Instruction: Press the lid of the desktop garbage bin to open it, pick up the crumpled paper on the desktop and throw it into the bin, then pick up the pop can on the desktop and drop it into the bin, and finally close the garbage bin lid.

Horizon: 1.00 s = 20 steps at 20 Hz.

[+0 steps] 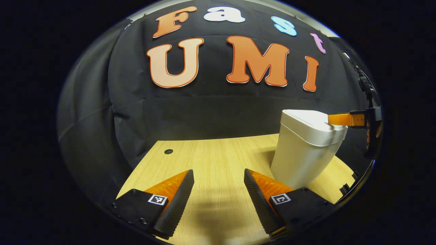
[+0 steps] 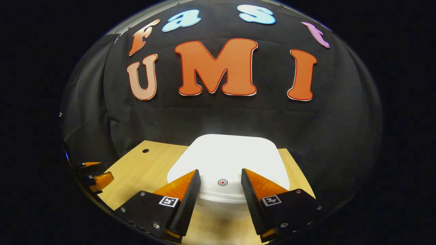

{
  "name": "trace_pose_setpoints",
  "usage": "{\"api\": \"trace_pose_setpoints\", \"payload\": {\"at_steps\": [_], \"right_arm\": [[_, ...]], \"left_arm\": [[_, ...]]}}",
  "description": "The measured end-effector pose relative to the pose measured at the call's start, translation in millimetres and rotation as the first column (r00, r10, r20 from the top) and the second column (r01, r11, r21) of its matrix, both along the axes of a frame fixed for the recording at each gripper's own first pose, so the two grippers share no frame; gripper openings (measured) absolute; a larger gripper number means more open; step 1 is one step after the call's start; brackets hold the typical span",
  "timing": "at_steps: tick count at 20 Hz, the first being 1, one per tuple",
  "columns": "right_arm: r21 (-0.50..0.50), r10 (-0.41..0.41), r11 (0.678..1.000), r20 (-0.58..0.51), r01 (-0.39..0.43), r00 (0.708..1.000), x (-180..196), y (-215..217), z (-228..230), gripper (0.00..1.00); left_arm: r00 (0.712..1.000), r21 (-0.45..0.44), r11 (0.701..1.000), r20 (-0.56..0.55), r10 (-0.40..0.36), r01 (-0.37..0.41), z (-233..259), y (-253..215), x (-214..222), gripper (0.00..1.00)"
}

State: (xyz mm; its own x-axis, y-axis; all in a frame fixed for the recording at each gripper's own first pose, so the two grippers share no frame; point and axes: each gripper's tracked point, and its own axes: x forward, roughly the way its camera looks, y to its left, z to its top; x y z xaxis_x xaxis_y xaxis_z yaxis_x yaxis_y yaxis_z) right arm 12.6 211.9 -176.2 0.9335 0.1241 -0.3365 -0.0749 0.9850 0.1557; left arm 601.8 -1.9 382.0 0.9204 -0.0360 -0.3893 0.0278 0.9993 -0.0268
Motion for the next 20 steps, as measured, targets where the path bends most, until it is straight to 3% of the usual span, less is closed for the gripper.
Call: {"api": "trace_pose_setpoints", "payload": {"at_steps": [14, 20], "right_arm": [[0.017, -0.026, 1.000, -0.001, 0.026, 1.000, -0.1, 1.6, -5.3, 0.74], [0.004, -0.036, 0.999, 0.050, 0.036, 0.998, -2.1, 0.9, 0.9, 0.72]], "left_arm": [[1.000, -0.008, 1.000, 0.014, -0.011, 0.011, 2.9, 1.3, 13.0, 0.95], [0.998, -0.011, 1.000, 0.064, -0.025, 0.026, 26.8, 0.9, 24.1, 0.95]]}}
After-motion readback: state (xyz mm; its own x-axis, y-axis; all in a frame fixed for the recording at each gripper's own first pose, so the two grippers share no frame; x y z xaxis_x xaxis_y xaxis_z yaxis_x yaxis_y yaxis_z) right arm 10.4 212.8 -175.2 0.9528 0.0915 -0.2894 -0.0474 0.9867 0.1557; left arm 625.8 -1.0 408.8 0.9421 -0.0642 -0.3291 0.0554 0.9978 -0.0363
